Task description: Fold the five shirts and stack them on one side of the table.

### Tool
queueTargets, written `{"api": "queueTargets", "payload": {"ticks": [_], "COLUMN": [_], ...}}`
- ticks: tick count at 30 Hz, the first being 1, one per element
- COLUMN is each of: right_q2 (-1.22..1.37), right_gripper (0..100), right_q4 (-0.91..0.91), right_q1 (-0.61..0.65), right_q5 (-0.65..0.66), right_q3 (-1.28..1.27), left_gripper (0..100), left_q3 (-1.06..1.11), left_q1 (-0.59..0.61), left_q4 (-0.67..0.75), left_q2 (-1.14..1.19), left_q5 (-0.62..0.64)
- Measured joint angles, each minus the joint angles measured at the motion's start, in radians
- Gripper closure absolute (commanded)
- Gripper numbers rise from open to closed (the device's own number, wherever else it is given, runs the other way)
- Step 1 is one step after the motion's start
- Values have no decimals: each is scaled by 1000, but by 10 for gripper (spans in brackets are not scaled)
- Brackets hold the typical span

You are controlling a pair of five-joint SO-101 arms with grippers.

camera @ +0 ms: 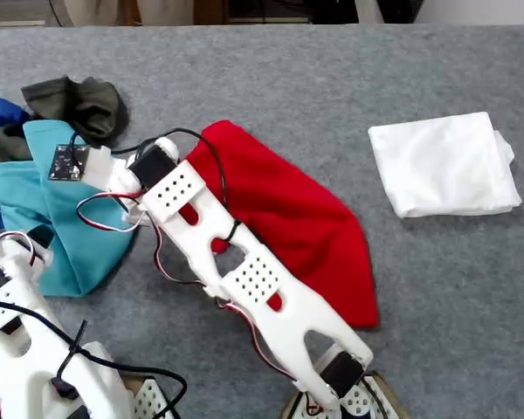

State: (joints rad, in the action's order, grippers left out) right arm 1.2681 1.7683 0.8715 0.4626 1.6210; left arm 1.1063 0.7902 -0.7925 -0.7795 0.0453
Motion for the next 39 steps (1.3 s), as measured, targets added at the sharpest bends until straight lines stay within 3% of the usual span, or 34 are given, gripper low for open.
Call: {"api": "queueTargets", "payload": {"ticks": [7, 16, 22, 24, 29, 39], "right_q2": [-52, -52, 35, 46, 69, 71], "right_gripper": [710, 710, 712, 756, 986, 996], "right_q4": [3, -2, -46, -48, -44, -8], "right_q1": [-2, 14, 18, 18, 15, -72], "right_q5": [-34, -34, -34, -34, -34, -34], "right_q3": [-5, -187, -196, -158, -118, -57], "left_gripper": [686, 686, 686, 686, 686, 686], "left_q3": [0, 0, 0, 0, 0, 0], "left_q1": [0, 0, 0, 0, 0, 0], "left_q4": [0, 0, 0, 0, 0, 0], "left_q2": [0, 0, 0, 0, 0, 0], "left_q5": [0, 0, 0, 0, 0, 0]}}
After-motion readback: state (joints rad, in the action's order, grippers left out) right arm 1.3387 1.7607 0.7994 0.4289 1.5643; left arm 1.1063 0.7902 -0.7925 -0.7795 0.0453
